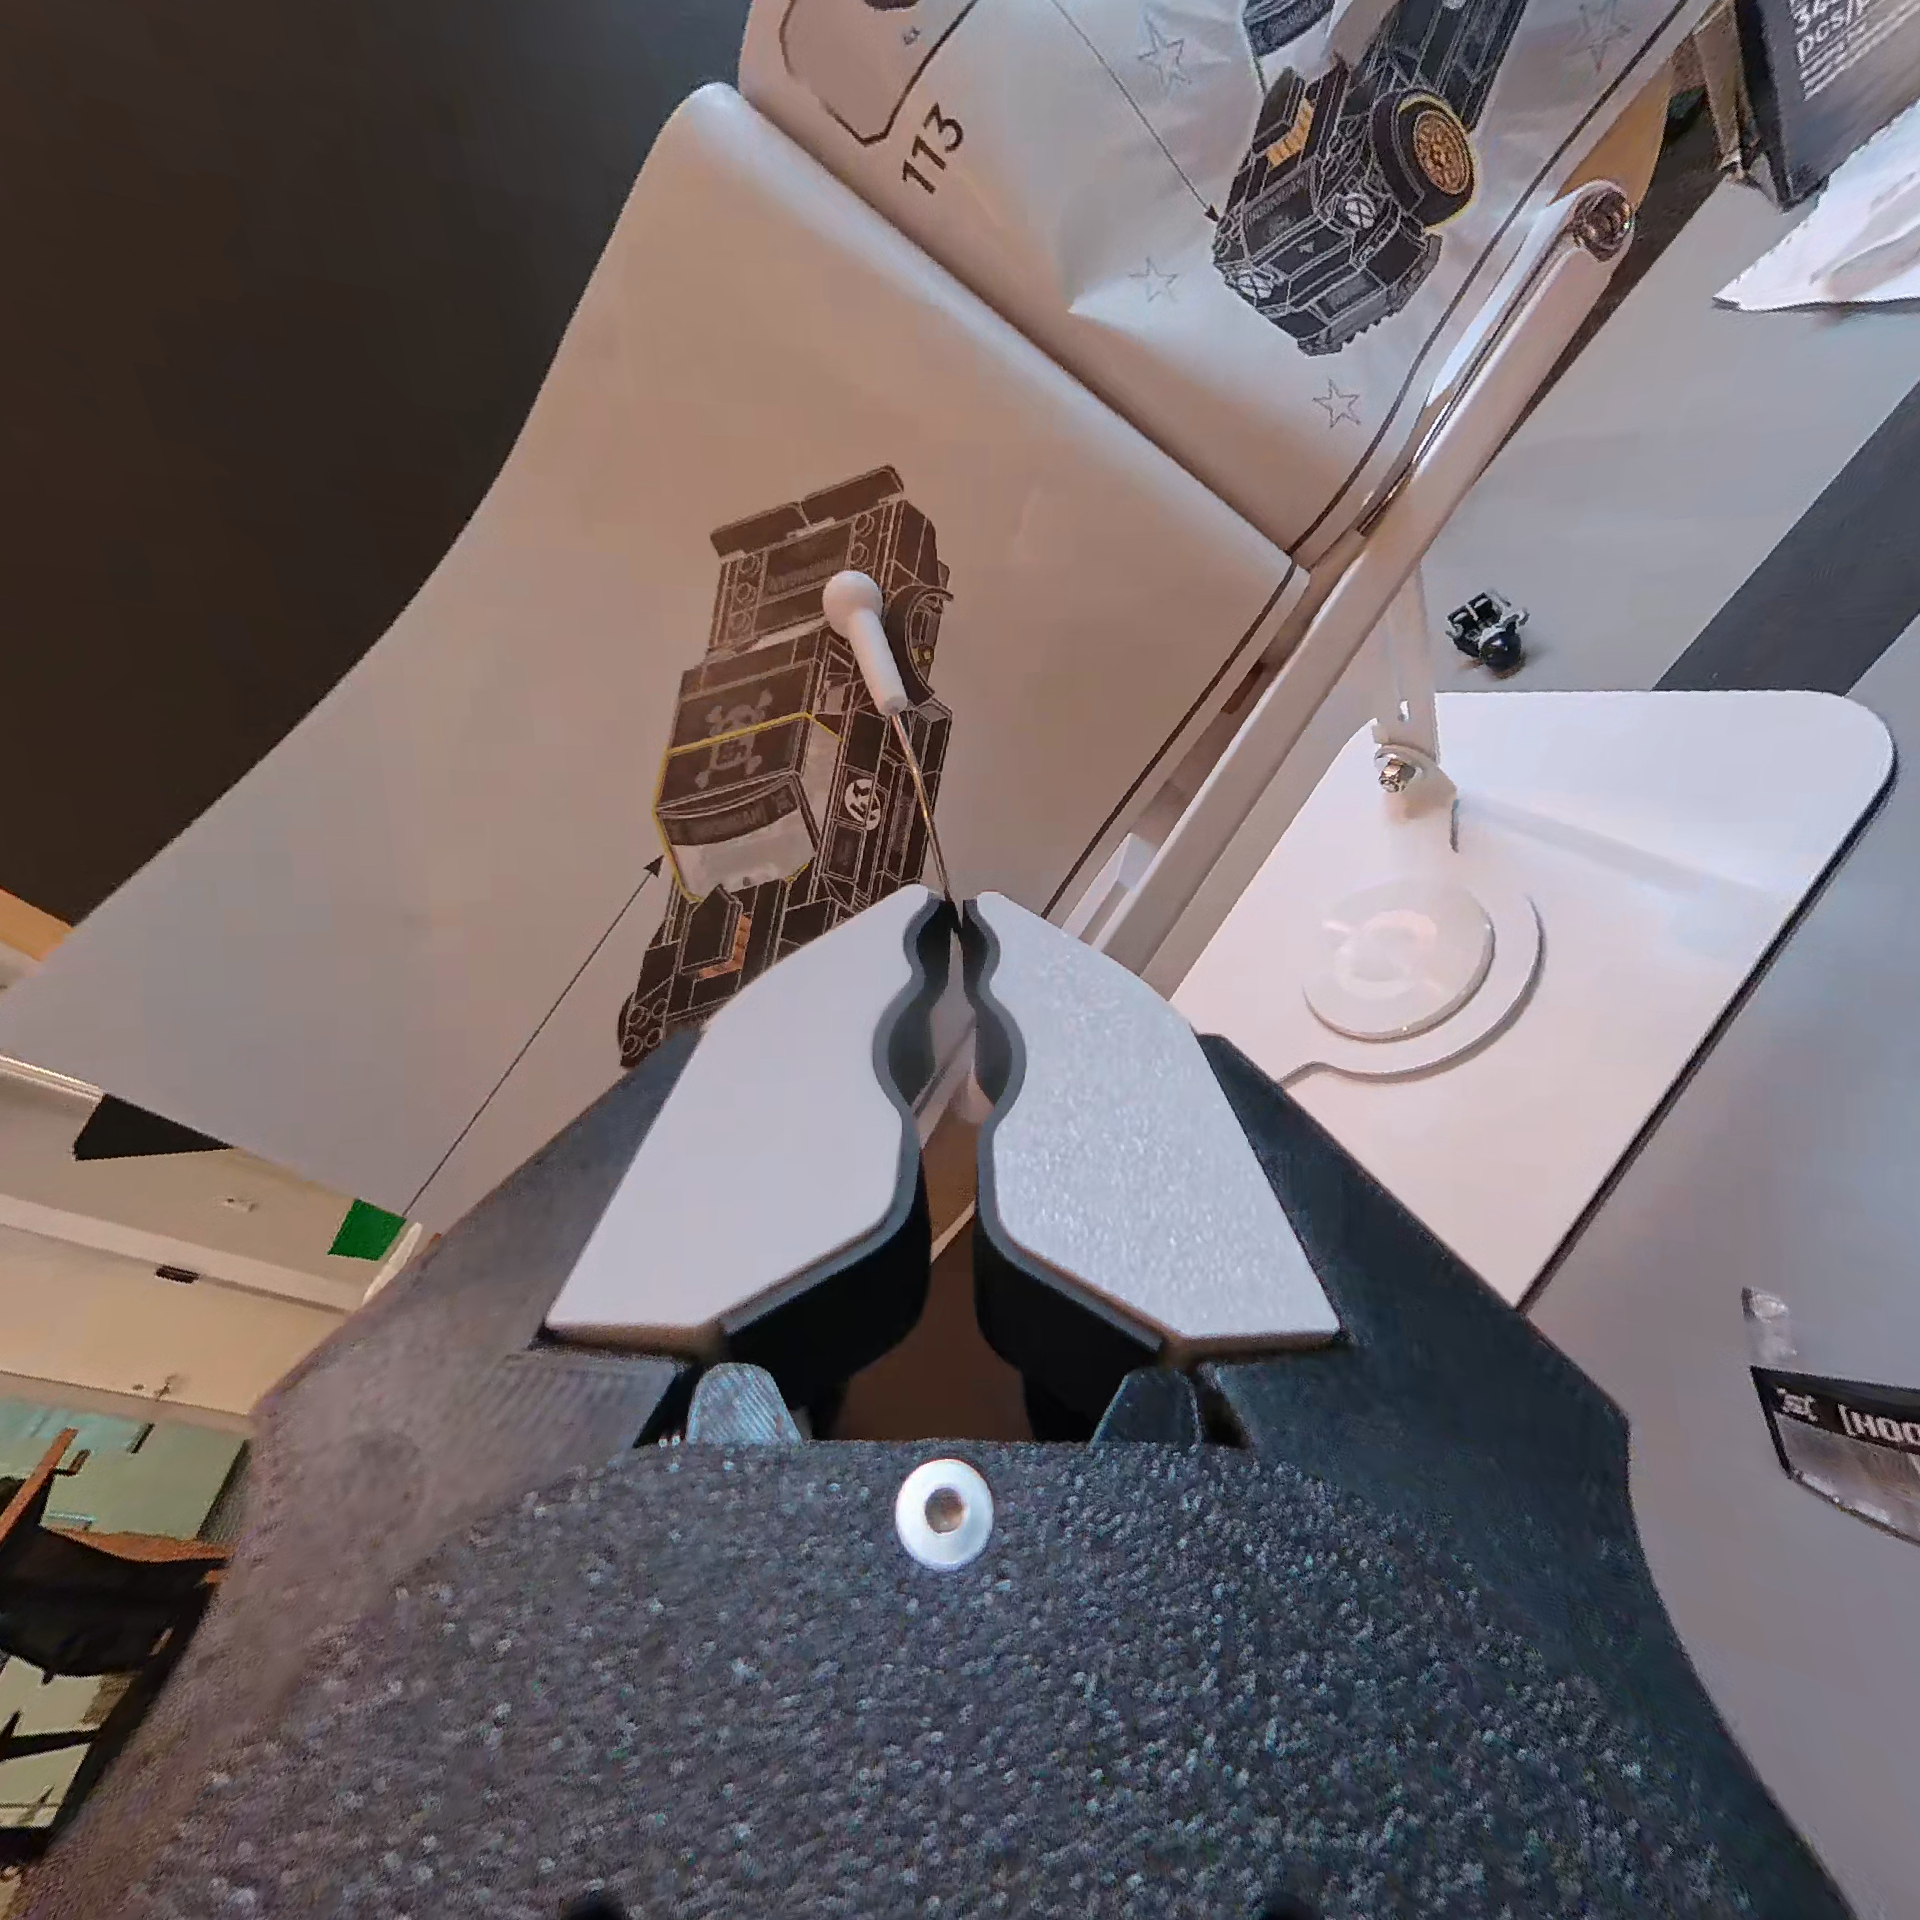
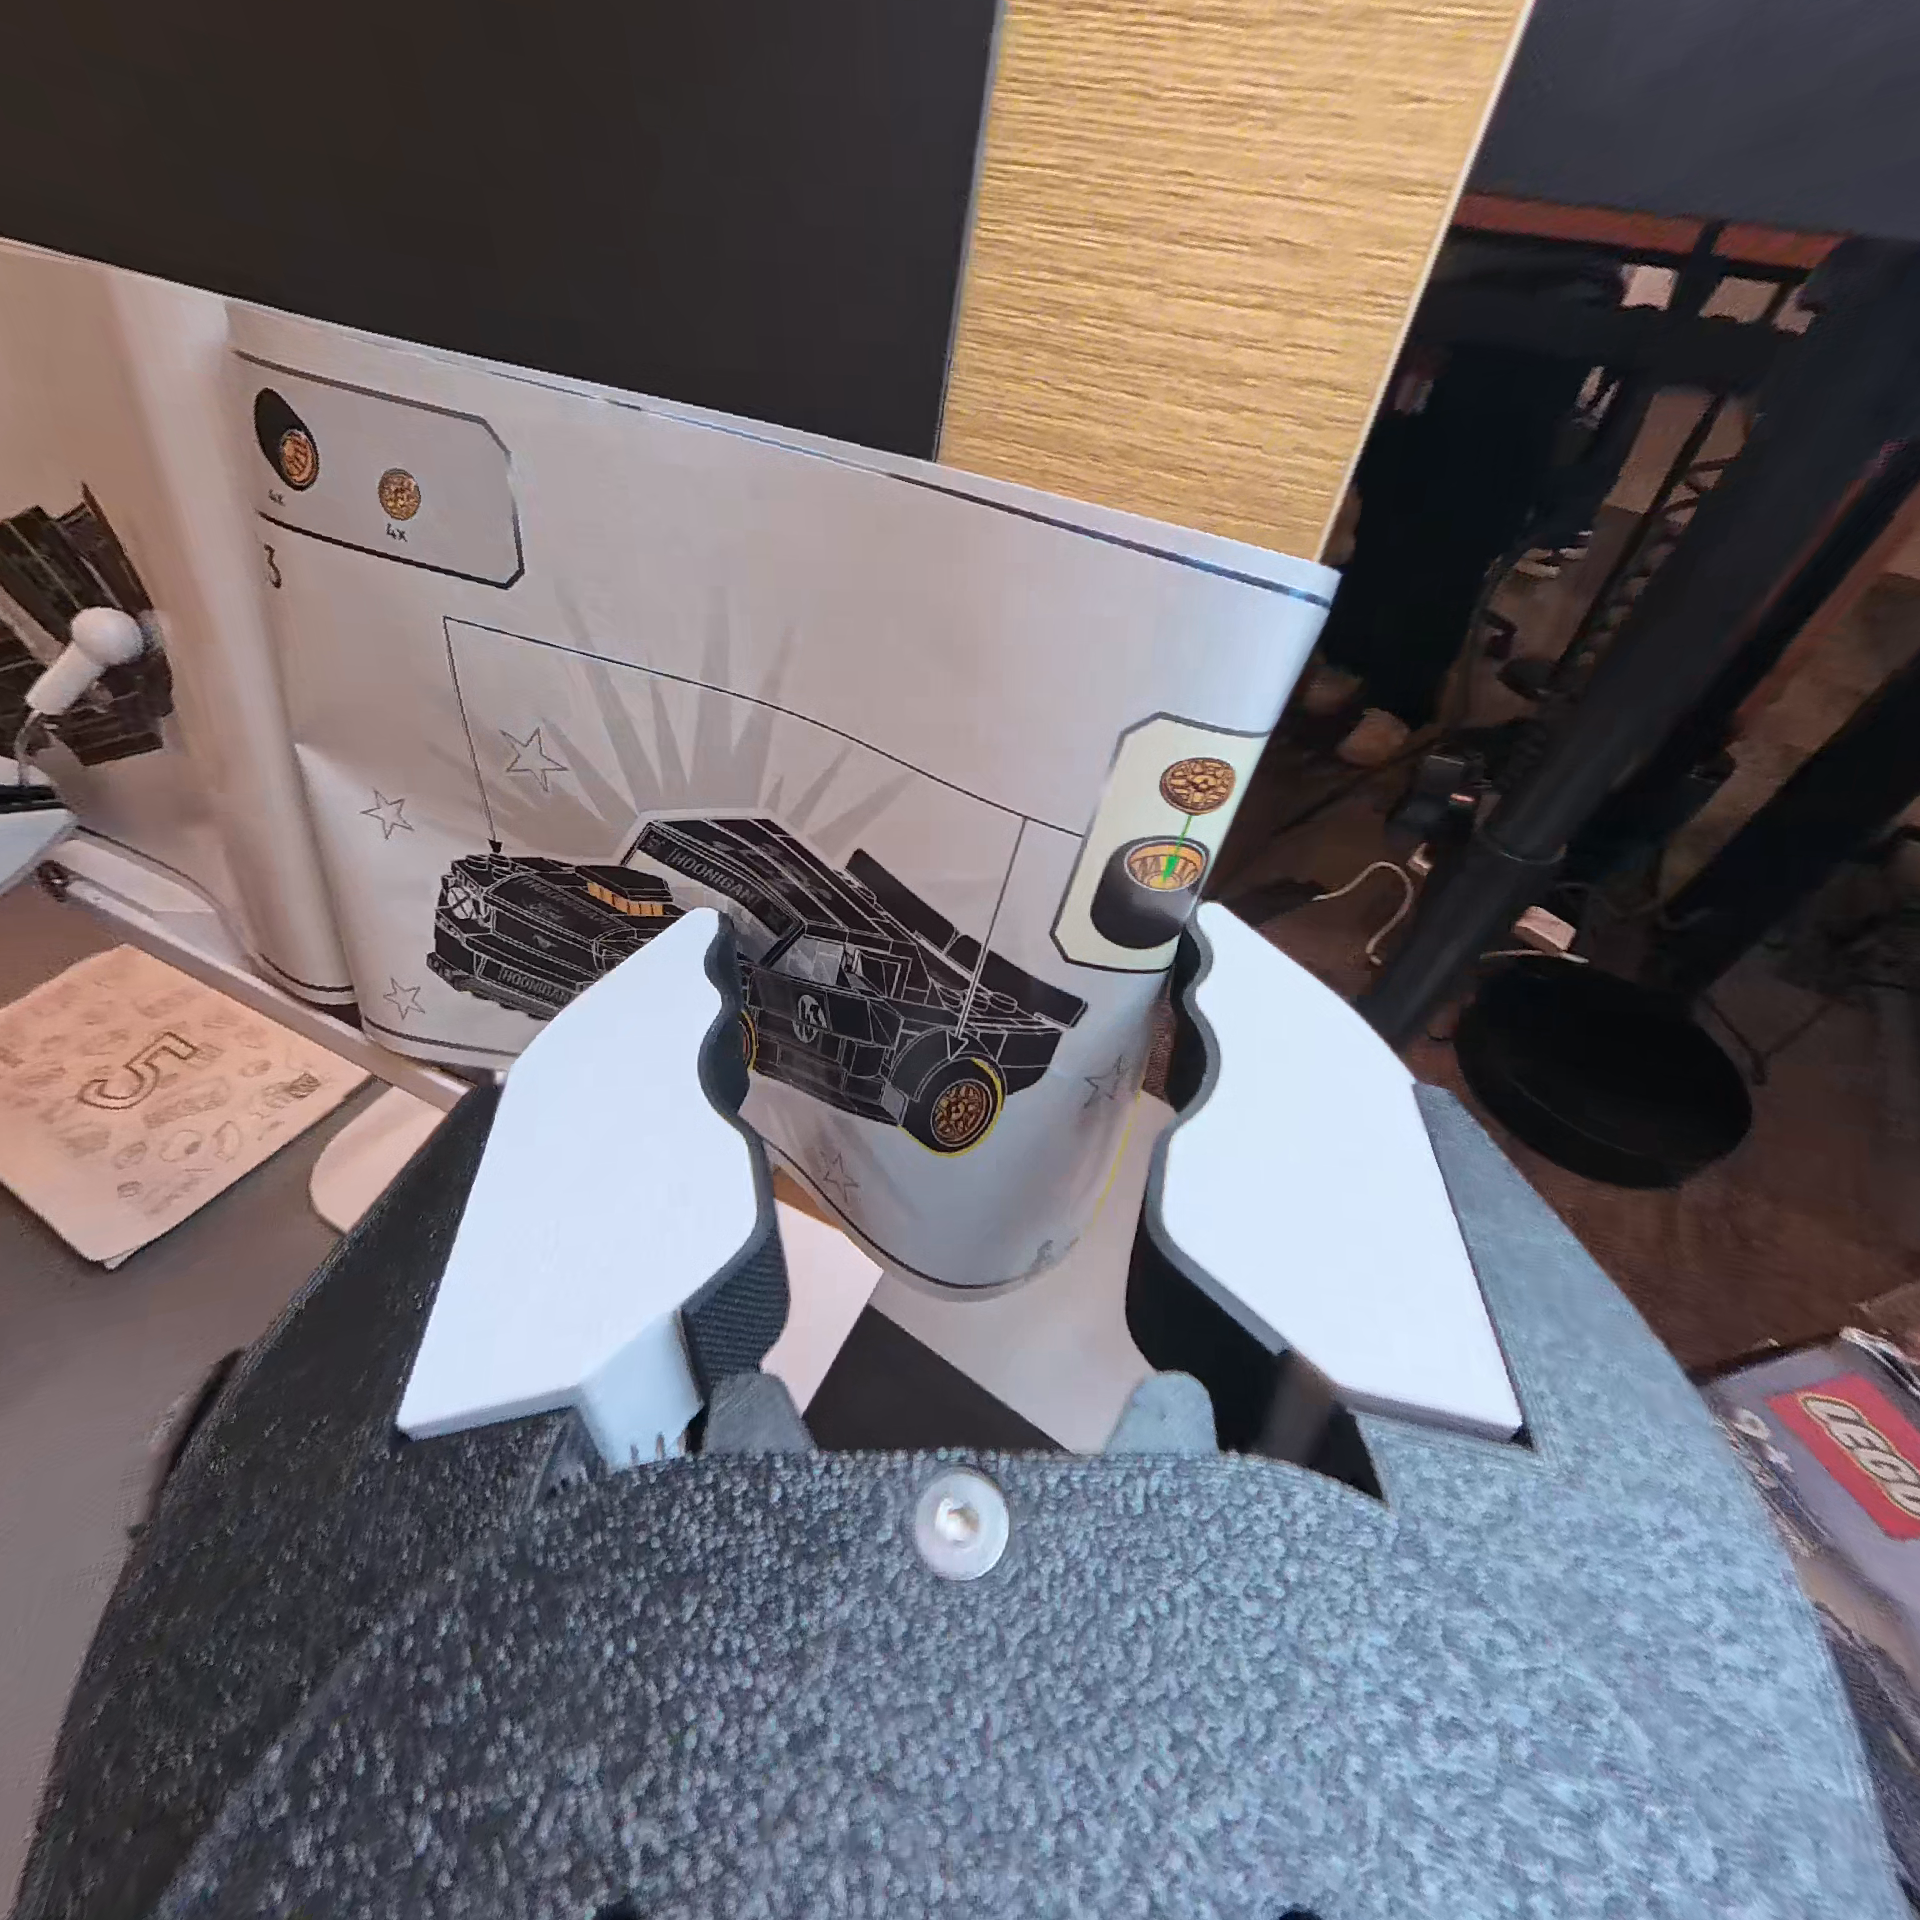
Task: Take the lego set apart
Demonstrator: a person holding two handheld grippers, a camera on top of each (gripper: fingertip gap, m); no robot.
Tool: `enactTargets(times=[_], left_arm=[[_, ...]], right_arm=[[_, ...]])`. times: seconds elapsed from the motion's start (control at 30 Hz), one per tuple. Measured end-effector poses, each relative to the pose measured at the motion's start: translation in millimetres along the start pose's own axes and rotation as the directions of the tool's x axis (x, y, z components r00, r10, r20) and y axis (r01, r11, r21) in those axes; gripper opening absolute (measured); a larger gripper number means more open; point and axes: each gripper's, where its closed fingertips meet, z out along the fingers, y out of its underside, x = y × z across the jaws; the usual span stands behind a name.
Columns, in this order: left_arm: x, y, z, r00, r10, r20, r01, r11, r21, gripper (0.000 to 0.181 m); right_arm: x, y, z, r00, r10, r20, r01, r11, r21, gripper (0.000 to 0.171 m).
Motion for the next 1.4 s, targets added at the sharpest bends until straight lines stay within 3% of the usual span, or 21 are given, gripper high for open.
enactTargets(times=[0.33,0.57,0.67,0.8,0.9,1.07,1.2,1.3,1.4], left_arm=[[15,-2,-1,0.985,0.174,-0.02,-0.173,0.984,0.042,0.001],[7,-1,5,0.999,-0.038,-0.033,0.039,0.999,0.032,0.001],[5,-1,5,0.998,-0.061,-0.029,0.062,0.997,0.041,0.001],[7,3,1,0.991,-0.124,-0.046,0.125,0.992,0.019,0.003],[8,-2,-10,0.984,-0.161,-0.08,0.165,0.985,0.044,0.009],[17,-29,-14,0.995,-0.046,-0.093,0.055,0.994,0.096,0.017],[29,-68,-7,0.991,0.03,-0.129,-0.009,0.987,0.158,0.016],[39,-89,13,0.98,0.027,-0.196,0.001,0.99,0.14,0.014],[40,-96,39,0.973,-0.006,-0.233,0.021,0.998,0.063,0.011]], right_arm=[[-5,4,-7,0.998,0.057,0.002,-0.057,0.998,0.02,0.079],[9,-14,-16,0.99,-0.091,-0.108,0.095,0.995,0.034,0.076],[9,-22,-13,0.989,-0.132,-0.064,0.132,0.991,-0.002,0.075],[12,-8,-12,0.996,-0.089,-0.026,0.086,0.993,-0.085,0.082],[26,6,-26,0.986,-0.106,-0.125,0.096,0.992,-0.082,0.078],[5,-13,-71,0.921,-0.227,-0.315,0.252,0.967,0.039,0.066],[-38,-33,-86,0.863,-0.401,-0.306,0.428,0.903,0.023,0.065],[-27,-36,-83,0.843,-0.412,-0.347,0.417,0.907,-0.063,0.066],[12,-32,-83,0.799,-0.384,-0.463,0.361,0.922,-0.142,0.064]])
